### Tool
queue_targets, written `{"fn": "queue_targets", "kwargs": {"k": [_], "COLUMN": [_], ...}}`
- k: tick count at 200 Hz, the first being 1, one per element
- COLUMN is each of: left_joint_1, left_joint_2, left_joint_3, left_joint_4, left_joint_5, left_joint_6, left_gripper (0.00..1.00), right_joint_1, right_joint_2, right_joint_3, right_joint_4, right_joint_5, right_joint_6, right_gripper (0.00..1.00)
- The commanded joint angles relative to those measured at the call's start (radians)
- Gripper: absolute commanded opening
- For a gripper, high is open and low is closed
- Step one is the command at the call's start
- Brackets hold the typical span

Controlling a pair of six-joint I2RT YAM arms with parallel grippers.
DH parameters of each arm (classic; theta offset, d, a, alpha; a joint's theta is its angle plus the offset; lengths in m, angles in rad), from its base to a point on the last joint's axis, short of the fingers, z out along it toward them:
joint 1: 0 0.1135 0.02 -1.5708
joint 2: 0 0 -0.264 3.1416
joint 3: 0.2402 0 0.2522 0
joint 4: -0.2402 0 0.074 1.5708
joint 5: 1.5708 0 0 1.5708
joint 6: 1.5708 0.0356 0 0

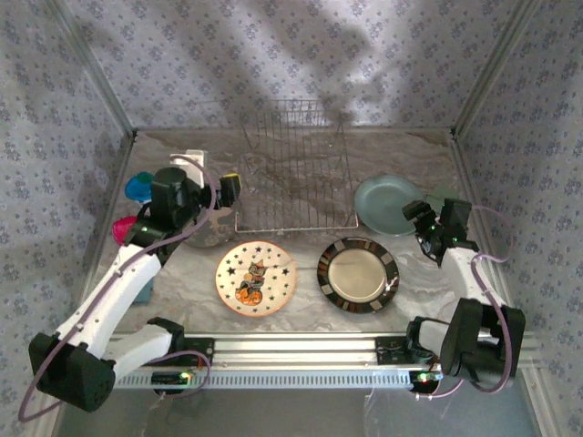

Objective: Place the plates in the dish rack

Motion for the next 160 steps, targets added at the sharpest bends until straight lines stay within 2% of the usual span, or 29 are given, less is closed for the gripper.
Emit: {"fn": "queue_targets", "kwargs": {"k": [1, 26, 95, 160], "left_joint_1": [-0.048, -0.084, -0.097, -0.097], "left_joint_2": [0.026, 0.04, 0.035, 0.039], "left_joint_3": [0.049, 0.066, 0.082, 0.082], "left_joint_4": [-0.034, -0.05, -0.069, -0.076], "left_joint_5": [-0.012, -0.033, -0.041, -0.051], "left_joint_6": [0.022, 0.042, 0.053, 0.054], "left_gripper": [0.99, 0.99, 0.99, 0.99], "right_joint_1": [-0.029, -0.042, -0.046, -0.058], "right_joint_2": [0.053, 0.11, 0.225, 0.269], "right_joint_3": [-0.019, -0.011, -0.012, -0.023], "right_joint_4": [0.096, 0.123, 0.183, 0.22], "right_joint_5": [-0.119, -0.15, -0.167, -0.171], "right_joint_6": [0.036, 0.038, 0.079, 0.101], "right_gripper": [0.85, 0.78, 0.74, 0.71]}}
